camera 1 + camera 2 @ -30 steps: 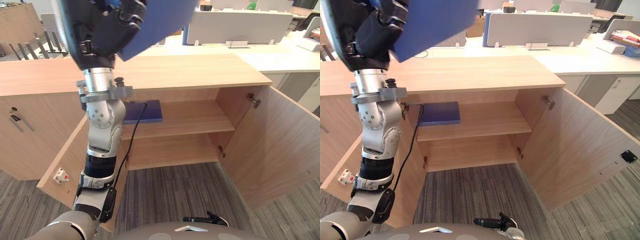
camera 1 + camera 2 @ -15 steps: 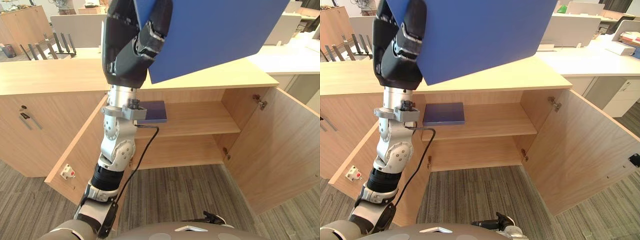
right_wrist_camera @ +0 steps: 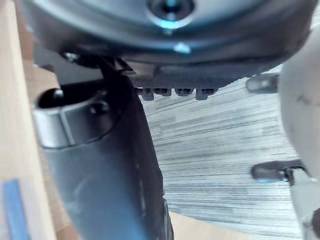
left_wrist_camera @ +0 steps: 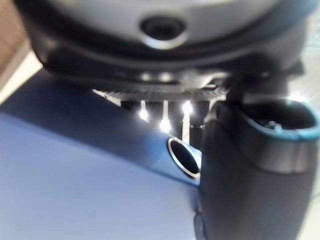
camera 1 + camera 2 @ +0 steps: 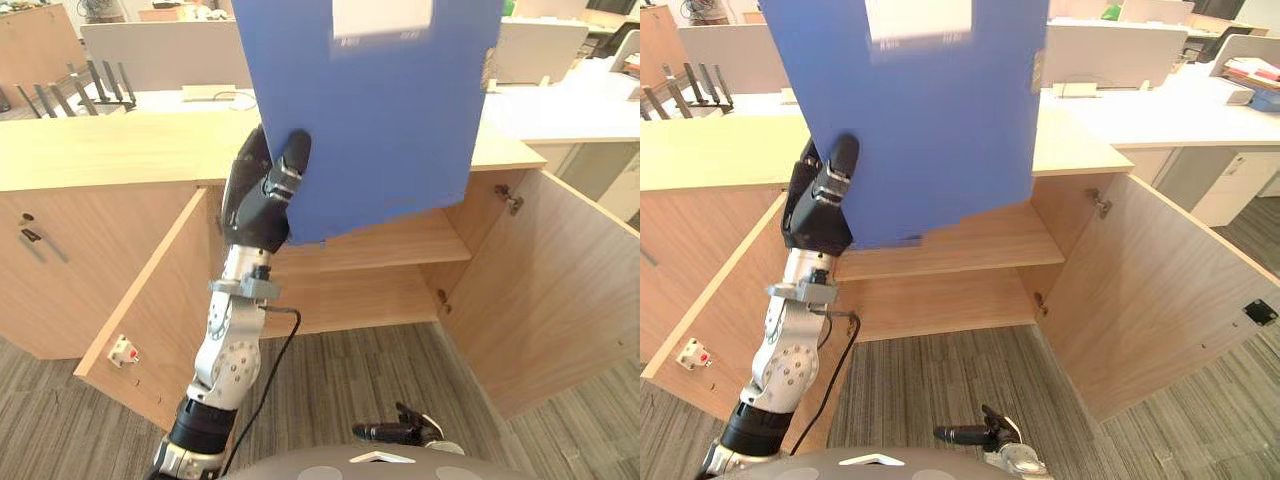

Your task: Walk over to the cabinet, pick up the folder, carry it to the office cabinet, place the folder inside the office cabinet, then close the office cabinet door

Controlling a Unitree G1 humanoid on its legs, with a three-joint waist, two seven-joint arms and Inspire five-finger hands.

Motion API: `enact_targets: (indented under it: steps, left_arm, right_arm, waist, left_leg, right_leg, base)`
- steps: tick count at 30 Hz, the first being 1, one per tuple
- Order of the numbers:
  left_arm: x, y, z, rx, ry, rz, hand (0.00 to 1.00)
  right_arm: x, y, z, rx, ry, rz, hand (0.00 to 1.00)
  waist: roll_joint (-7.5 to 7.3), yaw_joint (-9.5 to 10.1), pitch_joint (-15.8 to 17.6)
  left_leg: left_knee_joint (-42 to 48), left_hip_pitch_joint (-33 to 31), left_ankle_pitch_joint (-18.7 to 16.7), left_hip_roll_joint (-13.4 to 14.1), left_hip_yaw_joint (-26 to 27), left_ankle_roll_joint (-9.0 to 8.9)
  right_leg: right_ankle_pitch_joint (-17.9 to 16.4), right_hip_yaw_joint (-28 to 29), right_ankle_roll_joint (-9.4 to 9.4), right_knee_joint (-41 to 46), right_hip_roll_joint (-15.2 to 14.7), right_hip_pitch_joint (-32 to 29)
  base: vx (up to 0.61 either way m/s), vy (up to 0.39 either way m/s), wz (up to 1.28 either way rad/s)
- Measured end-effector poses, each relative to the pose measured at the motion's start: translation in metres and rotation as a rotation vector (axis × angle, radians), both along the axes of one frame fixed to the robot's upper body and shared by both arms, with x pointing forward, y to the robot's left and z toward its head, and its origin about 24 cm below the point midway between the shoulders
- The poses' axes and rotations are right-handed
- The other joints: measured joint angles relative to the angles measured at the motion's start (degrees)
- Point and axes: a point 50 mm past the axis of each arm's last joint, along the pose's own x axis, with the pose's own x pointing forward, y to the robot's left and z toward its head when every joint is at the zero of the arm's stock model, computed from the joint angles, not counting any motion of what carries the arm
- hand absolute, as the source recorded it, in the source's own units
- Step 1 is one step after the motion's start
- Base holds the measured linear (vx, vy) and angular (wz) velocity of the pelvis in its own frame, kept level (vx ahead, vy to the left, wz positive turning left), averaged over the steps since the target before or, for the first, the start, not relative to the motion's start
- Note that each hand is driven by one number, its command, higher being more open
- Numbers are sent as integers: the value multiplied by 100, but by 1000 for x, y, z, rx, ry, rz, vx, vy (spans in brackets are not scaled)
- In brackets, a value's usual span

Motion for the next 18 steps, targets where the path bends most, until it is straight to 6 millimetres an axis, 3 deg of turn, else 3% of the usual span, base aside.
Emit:
enact_targets:
  steps: [3, 8, 18]
  left_arm:
    - [-6, 4, -13, 11, 66, 5, 0]
    - [-12, 19, -23, 22, 101, 58, 0]
    - [-19, 70, -23, 44, 100, 273, 0]
  right_arm:
    - [11, -8, 10, -1, -83, -83, 100]
    - [39, -38, 36, -50, -257, -263, 100]
    - [89, -103, 119, -176, -683, -473, 100]
  waist:
    - [-40, -5, 29]
    - [-84, -22, 70]
    - [-62, 13, 139]
  left_leg:
    - [114, -88, -47, 5, 24, 24]
    - [175, -113, -76, 6, 45, 48]
    - [255, -116, -183, 3, 137, 62]
  right_leg:
    - [1, 15, 1, 1, -8, -51]
    - [-1, 37, -1, 29, -8, -60]
    - [-19, 128, -12, 30, -18, -77]
  base:
    - [8, -10, -5]
    - [7, -6, -1]
    - [-13, -7, -4]
